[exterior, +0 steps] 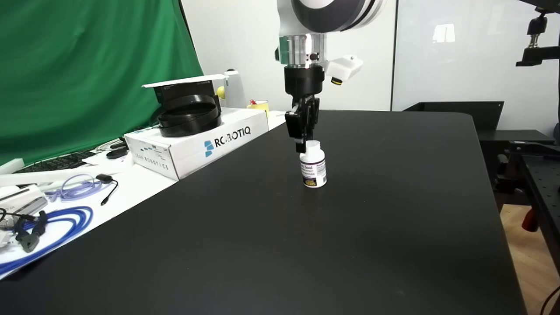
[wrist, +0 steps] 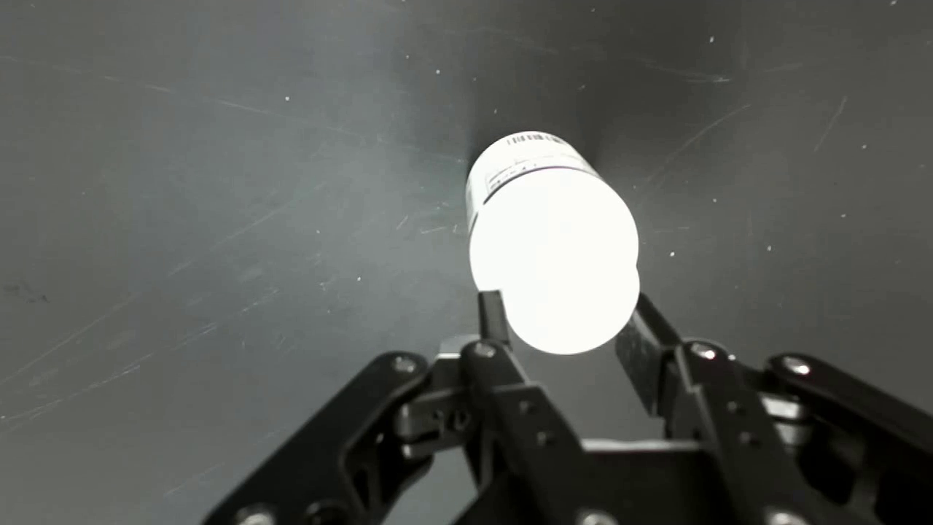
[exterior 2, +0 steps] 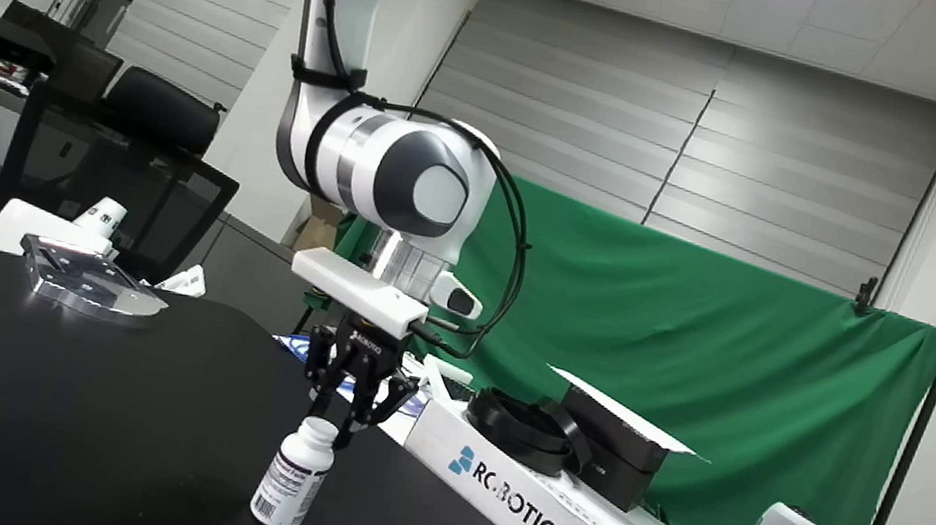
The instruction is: Move the bottle from right to left
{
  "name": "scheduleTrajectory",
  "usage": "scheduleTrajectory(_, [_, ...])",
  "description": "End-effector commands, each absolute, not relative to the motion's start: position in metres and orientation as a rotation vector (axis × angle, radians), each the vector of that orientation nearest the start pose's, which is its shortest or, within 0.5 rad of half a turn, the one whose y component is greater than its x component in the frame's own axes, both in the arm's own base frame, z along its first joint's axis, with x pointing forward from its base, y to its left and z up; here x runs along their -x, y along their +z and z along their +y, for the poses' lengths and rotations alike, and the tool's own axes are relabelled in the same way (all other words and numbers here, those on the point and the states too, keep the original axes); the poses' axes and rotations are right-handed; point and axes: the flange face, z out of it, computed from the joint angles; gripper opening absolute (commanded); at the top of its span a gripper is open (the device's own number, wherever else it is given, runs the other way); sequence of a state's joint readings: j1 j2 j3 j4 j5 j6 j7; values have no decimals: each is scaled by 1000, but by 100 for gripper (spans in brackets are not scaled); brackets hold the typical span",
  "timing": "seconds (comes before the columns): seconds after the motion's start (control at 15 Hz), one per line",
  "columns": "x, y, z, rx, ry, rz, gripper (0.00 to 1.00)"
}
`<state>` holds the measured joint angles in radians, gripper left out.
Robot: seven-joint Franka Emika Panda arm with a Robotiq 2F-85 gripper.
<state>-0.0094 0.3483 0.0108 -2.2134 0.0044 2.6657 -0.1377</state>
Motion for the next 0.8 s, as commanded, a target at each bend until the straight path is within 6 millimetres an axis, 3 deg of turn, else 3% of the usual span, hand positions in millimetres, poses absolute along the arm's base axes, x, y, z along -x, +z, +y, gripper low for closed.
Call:
scheduleTrajectory(0.0, [-563, 230, -3, 3113, -123, -149, 17])
scheduleTrajectory(0.33, [-570, 251, -2, 3140, -15, -164, 17])
scheduleTrajectory(0.73, [-573, 300, 17, 3179, -57, -273, 17])
